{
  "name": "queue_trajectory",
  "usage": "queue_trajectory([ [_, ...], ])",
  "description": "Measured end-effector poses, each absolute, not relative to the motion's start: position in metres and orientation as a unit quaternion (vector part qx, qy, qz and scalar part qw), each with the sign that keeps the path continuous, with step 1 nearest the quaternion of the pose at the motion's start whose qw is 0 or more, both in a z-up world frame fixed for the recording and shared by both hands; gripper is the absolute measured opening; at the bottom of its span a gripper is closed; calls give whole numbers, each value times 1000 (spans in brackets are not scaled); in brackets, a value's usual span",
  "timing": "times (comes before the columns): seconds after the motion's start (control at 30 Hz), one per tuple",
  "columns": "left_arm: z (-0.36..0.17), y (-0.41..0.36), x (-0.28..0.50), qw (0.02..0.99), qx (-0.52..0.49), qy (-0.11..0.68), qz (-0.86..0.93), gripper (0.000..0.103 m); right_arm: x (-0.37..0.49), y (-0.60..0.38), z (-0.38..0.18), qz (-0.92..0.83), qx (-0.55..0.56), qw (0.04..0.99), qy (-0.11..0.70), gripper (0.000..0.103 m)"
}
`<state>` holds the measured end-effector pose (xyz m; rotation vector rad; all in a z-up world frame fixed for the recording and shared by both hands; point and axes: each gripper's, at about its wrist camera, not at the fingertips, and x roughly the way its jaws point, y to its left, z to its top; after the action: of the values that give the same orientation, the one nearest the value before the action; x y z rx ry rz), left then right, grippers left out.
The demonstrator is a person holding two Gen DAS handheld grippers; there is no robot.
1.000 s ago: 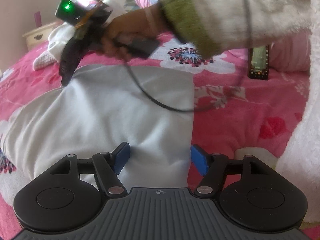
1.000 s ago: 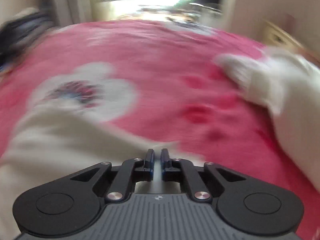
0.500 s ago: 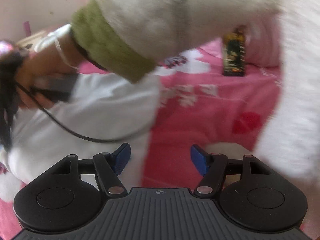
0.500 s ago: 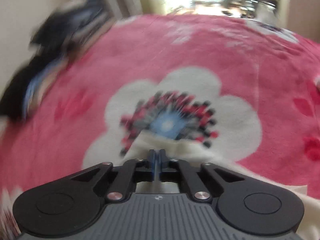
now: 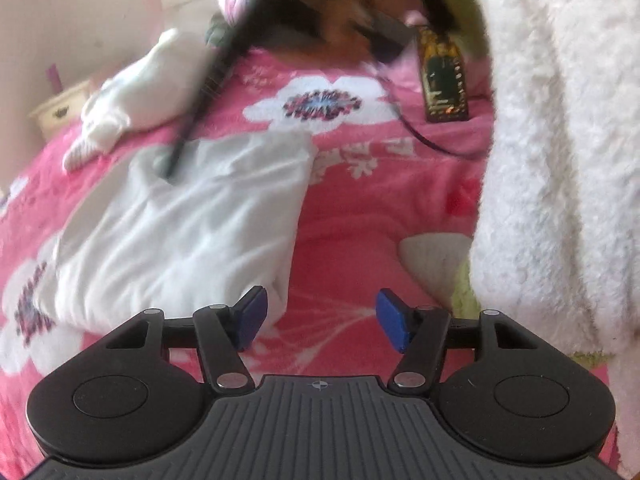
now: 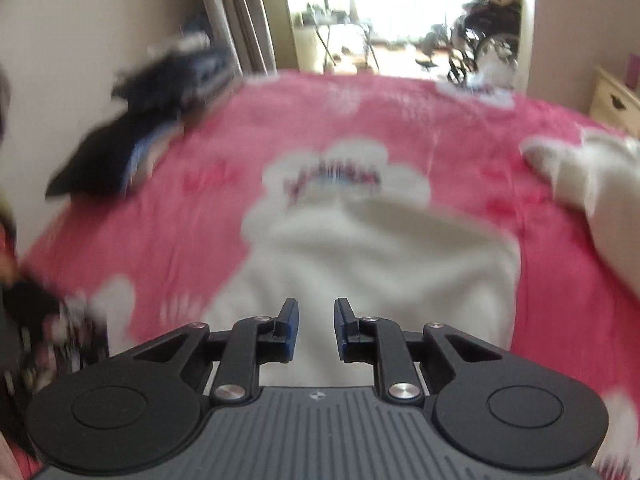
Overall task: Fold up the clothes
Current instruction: 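Press the folded sweatshirt flat with the right gripper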
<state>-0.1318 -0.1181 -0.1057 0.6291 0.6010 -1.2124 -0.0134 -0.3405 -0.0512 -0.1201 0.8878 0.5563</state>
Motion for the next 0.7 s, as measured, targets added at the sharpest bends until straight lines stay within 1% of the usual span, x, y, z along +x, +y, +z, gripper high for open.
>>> queue_trajectory([
  [0.13, -104, -118, -135, 738, 308, 248, -547, 66, -43, -360, -65, 198, -26, 881, 429, 20],
  [0.2, -115, -127, -129, 740, 329, 259, -527, 66, -54, -369, -71, 164, -18, 890, 426, 20],
  [0.3, -136, -133, -126, 723, 360, 269, -525, 66, -49, -376, -107, 99, -16, 879, 466, 19],
  [0.4, -150, -135, -130, 711, 389, 260, -525, 70, -52, -373, -129, 74, -24, 881, 466, 18],
  [0.53, -135, -132, -124, 714, 360, 292, -525, 69, -58, -374, -128, 60, 5, 886, 460, 19],
  [0.63, -115, -117, -110, 723, 314, 321, -525, 68, -63, -375, -129, 66, 7, 891, 449, 19],
  [0.7, -103, -108, -101, 736, 297, 322, -516, 68, -64, -379, -132, 66, 21, 893, 445, 20],
])
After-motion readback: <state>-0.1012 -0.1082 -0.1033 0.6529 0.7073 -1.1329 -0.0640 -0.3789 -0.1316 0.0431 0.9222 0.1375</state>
